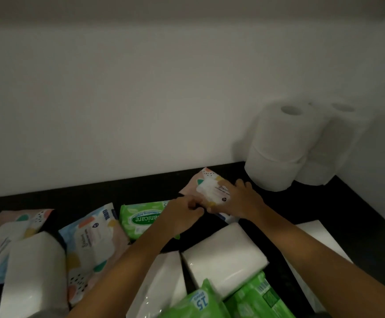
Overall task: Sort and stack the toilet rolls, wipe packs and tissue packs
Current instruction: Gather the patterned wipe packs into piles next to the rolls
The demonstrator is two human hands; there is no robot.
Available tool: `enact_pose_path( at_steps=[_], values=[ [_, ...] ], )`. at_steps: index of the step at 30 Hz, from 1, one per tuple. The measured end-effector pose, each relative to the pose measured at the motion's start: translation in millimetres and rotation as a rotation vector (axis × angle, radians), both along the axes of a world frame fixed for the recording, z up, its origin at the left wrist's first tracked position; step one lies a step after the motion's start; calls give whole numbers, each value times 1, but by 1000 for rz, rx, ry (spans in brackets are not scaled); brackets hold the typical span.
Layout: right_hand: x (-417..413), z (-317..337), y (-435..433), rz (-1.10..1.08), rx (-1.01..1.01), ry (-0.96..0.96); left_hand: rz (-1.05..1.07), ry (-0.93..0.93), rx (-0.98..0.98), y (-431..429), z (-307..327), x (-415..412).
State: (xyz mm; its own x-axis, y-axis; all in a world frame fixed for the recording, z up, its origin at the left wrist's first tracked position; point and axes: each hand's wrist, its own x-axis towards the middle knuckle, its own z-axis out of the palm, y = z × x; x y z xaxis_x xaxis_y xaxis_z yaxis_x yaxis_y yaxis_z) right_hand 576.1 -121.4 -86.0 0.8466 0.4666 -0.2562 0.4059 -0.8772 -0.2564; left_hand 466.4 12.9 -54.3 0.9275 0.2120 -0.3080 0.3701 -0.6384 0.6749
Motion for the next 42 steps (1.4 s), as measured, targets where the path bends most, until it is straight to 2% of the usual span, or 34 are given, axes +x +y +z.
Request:
enact_pose_path(
  at_steps=[4,9,17,34,38,42],
  values=[
    [-6,-4,-5,-90,8,-97,-18,10,7,-7,-8,9],
    [-2,3,-15,-92,45,87,-119,29,55,-18,-16,22],
    [-1,2,-27,-57,161,139,-157,-28,134,-28,-25,32],
    [8,1,-21,-30,89,117,-150,-9,220,-21,-35,40],
    [4,3,-22,-68,162,120,-92,-100,158,-21,-29,31],
    [-11,13,-21,-62,262,-7,-13,-223,136,-12,-11,8]
  ],
)
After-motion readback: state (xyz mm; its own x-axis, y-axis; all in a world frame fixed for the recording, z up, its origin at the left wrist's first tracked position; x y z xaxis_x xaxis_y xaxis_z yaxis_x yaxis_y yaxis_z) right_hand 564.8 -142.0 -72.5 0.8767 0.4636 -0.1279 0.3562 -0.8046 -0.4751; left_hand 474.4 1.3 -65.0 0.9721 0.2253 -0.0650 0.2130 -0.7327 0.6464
